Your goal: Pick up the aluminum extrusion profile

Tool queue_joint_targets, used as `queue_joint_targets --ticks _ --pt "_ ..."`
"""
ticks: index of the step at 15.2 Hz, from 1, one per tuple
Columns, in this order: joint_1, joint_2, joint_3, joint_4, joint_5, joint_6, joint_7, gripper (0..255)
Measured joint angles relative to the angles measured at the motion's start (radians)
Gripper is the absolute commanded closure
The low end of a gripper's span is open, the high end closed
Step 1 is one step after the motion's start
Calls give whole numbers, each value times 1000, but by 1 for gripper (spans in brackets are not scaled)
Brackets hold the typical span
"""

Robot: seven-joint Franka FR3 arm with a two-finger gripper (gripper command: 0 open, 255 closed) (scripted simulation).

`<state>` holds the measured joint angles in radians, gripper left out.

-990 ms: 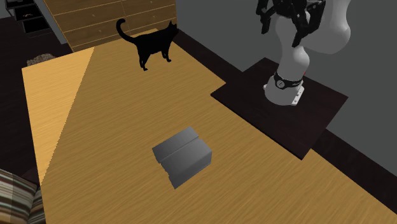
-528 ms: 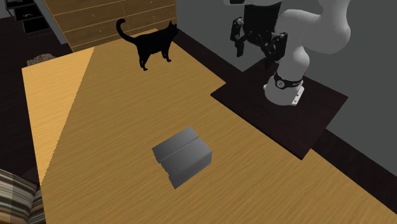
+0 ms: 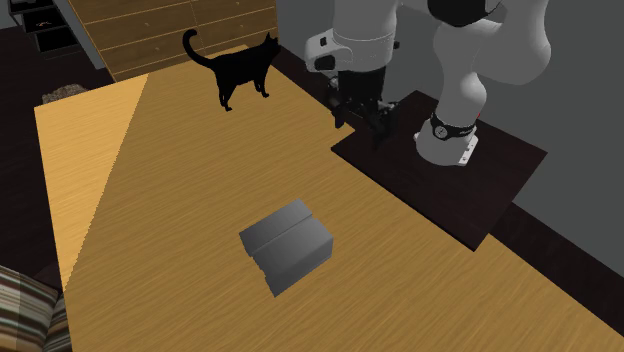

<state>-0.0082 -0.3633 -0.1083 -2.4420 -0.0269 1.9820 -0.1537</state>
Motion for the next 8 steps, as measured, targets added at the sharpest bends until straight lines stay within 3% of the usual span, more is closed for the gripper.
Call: queue_joint_targets --ticks 8 --pt "0 300 -44 93 22 214 -141 0"
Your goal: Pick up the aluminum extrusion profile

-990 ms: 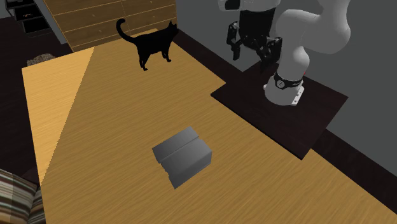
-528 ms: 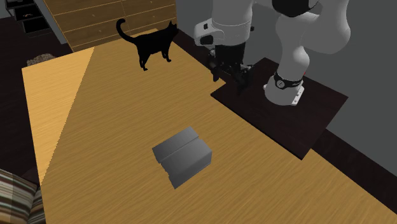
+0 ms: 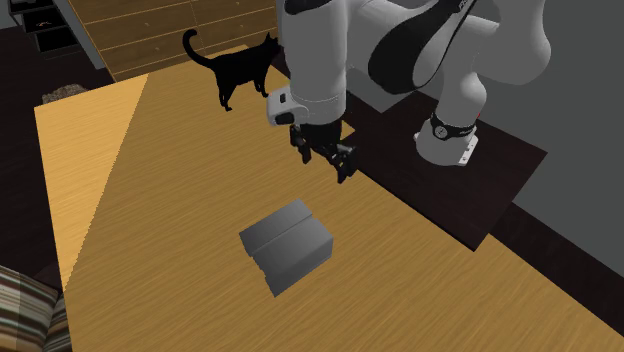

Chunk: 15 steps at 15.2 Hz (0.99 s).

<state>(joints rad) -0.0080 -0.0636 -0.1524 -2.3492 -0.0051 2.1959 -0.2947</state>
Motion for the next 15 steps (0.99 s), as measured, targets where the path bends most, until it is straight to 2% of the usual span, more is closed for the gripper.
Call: queue_joint_targets --ticks 4,13,14,15 --pt "-10 162 -10 79 29 86 -80 0" --pt "-19 287 -5 92 58 196 -119 0" --pt "-19 291 -5 93 59 200 -120 255" --pt "-20 293 -5 93 59 202 -121 255"
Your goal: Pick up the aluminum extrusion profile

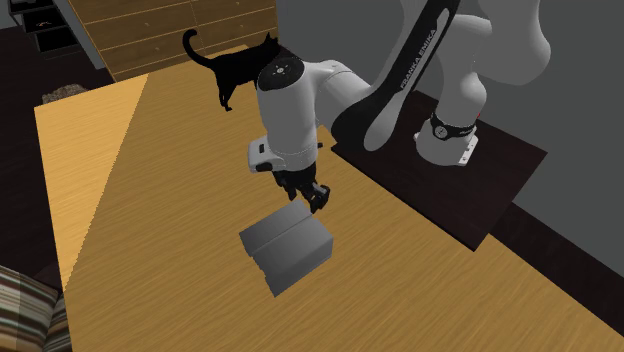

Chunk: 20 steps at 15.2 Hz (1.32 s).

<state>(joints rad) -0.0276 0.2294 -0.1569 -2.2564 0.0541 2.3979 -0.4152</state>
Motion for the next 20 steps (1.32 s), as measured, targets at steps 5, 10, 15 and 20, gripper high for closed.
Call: queue_joint_targets --ticks 5,10,15,20 --pt "0 0 0 0 1 1 0 255" --pt "1 -4 0 0 -1 -4 1 255" --pt "4 -51 -4 8 -13 -58 10 255" --pt "5 -100 -7 26 -25 -124 17 255"
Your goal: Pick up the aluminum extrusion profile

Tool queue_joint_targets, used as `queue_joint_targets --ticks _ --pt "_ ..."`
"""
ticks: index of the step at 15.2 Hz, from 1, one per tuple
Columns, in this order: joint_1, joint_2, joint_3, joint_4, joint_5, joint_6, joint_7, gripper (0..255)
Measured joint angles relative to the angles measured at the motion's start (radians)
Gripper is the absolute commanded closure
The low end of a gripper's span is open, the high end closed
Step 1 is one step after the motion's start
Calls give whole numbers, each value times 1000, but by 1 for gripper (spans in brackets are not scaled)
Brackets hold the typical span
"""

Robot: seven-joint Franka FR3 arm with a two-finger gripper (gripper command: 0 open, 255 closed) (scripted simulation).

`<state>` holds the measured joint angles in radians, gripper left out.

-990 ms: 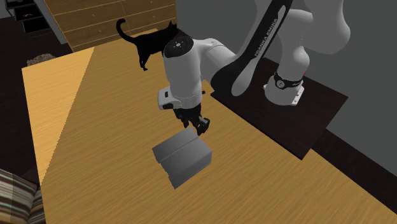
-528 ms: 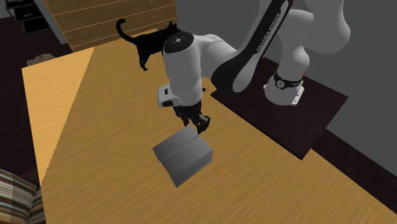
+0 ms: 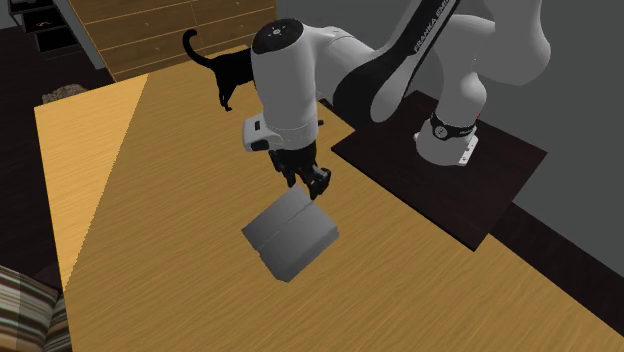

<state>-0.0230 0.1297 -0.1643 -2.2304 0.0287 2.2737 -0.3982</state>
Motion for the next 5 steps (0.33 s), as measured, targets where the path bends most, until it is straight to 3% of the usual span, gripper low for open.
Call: queue_joint_targets --ticks 5 --pt "2 -40 -1 18 -9 -57 8 255"
